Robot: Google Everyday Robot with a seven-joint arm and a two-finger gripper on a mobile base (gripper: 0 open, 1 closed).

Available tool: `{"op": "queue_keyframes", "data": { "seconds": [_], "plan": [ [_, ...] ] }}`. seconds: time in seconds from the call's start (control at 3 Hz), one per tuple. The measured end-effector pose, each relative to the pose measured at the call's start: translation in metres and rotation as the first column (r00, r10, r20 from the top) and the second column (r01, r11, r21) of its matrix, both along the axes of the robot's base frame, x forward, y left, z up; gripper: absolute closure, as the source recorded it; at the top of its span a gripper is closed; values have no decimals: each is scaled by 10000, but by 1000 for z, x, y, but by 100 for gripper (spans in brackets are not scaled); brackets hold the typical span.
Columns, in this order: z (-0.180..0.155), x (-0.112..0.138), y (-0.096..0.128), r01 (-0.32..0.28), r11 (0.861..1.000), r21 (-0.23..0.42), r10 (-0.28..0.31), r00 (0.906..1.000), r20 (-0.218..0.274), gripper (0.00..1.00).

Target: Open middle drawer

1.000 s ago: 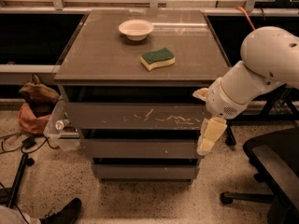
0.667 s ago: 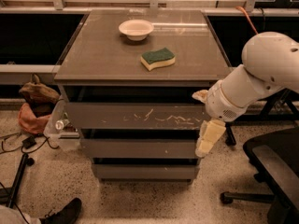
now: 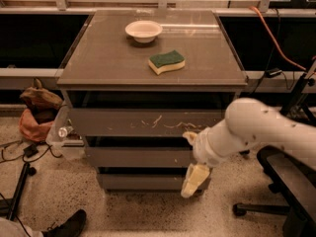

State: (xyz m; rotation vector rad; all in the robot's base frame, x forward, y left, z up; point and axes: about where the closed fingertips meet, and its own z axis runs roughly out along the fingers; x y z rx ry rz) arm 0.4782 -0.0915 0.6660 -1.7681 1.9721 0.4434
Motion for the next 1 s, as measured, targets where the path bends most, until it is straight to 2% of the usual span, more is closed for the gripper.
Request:
{"op": "queue_keyframes", "data": {
  "seconds": [0.33, 0.67, 1.0],
  "plan": [
    [-63, 6, 31, -142, 9998, 101, 139, 9996, 234, 0],
    [-60, 24, 32, 219, 9994, 275, -242, 9960, 860, 0],
    [-60, 24, 32, 219, 9994, 276, -242, 9960, 861, 0]
  ]
}}
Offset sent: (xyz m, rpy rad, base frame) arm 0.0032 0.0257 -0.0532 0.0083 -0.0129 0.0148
